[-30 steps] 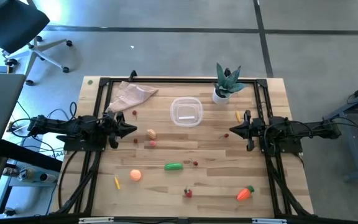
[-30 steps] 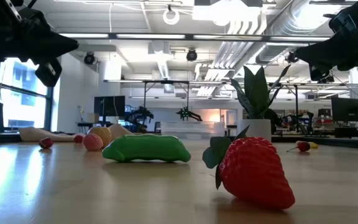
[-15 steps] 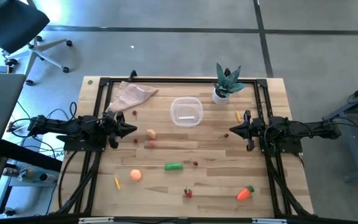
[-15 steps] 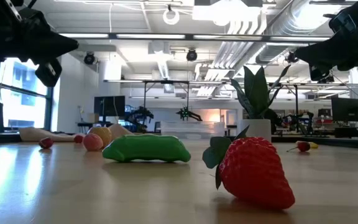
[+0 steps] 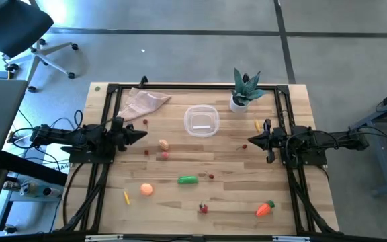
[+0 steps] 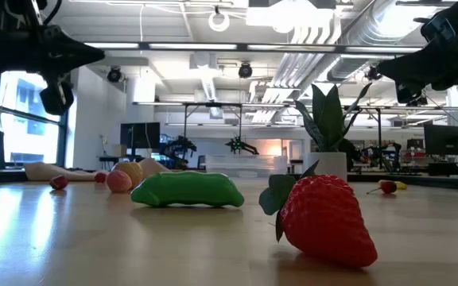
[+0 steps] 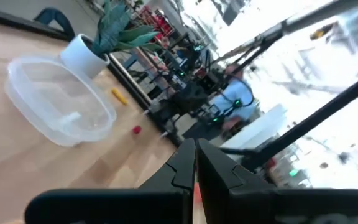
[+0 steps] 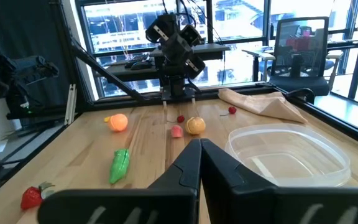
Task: Pick and placing Produce into tupperware
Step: Adjust the transparent bin
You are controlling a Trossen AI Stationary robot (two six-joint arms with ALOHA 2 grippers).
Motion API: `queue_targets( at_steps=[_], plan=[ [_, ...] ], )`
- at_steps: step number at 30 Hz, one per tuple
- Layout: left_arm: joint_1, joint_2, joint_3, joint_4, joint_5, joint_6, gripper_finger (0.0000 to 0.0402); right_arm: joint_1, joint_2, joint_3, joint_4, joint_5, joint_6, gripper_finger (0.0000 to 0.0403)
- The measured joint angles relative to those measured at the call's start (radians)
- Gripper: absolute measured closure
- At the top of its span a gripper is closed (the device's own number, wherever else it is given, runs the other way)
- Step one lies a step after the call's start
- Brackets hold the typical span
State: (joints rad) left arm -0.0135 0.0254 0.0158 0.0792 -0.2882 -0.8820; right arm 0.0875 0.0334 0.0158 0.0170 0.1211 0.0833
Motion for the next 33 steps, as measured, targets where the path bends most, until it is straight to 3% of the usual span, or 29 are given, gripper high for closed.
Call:
queue_targets(
  at_steps=[4,9,15,21,25,29,33],
  plan=[
    [0.000,0.000,0.000,0.033,-0.009,-0.035,0.0396,0.000,0.000,0.000,0.004,0.001,0.118,0.0403],
    [0.000,0.000,0.000,0.181,-0.019,-0.028,0.0396,0.000,0.000,0.000,0.067,0.001,0.391,0.0403],
    [0.000,0.000,0.000,0.422,0.006,0.122,0.0396,0.000,0.000,0.000,0.205,0.021,0.645,0.0403],
    [0.000,0.000,0.000,0.643,0.016,0.311,0.0396,0.000,0.000,0.000,0.304,0.043,0.634,0.0403],
    [0.000,0.000,0.008,0.752,0.077,0.438,0.0396,0.000,0.000,0.000,0.355,0.036,0.615,0.0403],
    [0.000,0.004,0.085,0.737,0.136,0.532,0.0396,0.000,0.000,0.000,0.390,0.036,0.608,0.0403],
    [0.000,0.050,0.243,0.591,0.162,0.637,0.0396,0.000,0.000,0.000,0.394,0.038,0.608,0.0403]
  ],
)
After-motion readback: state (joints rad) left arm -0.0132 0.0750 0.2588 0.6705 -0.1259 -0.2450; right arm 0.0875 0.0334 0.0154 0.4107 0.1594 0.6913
